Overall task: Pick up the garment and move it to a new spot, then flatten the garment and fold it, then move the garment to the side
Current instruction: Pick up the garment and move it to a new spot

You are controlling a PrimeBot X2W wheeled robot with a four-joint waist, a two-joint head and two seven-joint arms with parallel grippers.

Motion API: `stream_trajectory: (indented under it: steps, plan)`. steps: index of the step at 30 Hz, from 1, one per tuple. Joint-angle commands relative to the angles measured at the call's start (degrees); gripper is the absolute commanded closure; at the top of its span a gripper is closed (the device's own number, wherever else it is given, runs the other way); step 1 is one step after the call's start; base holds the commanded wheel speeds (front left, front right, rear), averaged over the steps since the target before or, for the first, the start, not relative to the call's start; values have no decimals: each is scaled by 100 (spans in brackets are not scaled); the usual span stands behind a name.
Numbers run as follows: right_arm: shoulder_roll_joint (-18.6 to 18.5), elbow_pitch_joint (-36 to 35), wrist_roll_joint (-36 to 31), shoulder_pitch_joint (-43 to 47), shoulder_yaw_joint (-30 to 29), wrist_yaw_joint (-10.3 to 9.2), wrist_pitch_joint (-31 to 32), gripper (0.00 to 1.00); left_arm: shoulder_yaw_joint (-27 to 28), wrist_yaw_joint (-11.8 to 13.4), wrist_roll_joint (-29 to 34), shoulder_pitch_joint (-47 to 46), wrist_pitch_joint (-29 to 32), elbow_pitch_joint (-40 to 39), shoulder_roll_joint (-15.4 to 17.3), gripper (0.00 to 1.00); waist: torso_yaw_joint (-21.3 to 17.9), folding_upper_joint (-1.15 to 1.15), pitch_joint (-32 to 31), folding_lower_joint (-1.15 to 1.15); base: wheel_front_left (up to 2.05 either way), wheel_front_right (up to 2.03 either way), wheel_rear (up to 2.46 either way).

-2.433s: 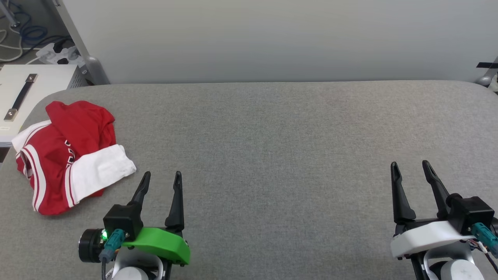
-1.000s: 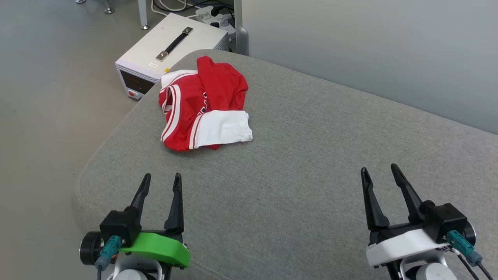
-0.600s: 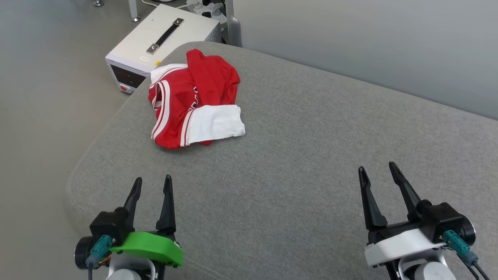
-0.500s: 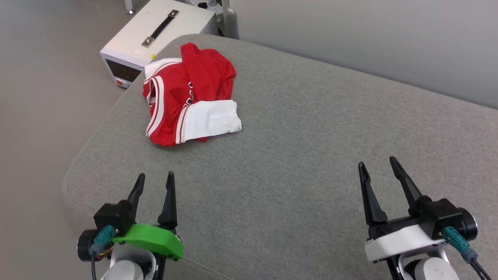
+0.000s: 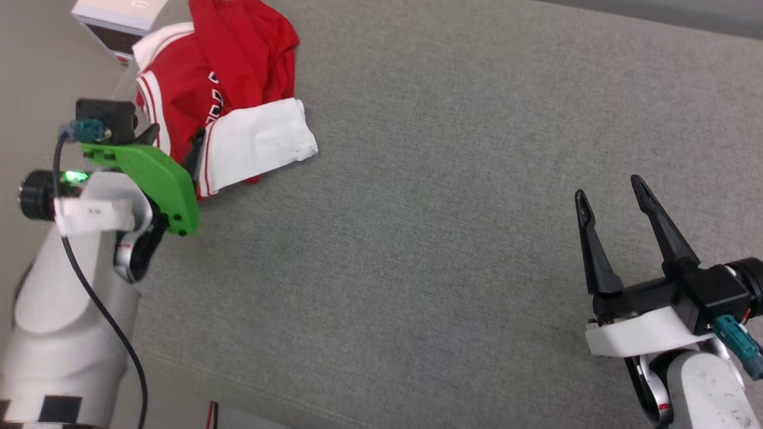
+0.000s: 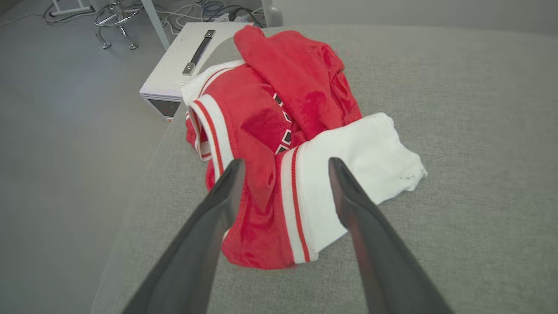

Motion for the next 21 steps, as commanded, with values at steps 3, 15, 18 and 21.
stream_trajectory:
  steps: [3,15,18,21]
  plan:
    - [-64,-191,-75,-187,-2,-5,61,0,-391,-13,-377,-557,765,134,518,0,-579,0,872,-1,0,0,0]
    - [-116,-409,-113,-334,128,-5,79,0,-552,18,-1977,-1392,2646,1068,1182,0,-1028,0,1435,-1,0,0,0]
    - [-104,-430,-127,-349,134,-5,67,0,-503,50,-2095,-1368,2716,1275,1129,0,-1067,0,1486,-1,0,0,0]
    - [-95,-438,-140,-361,124,-5,58,0,-566,41,-2195,-1300,2968,1474,1063,39,-1076,0,1520,-1,0,0,0]
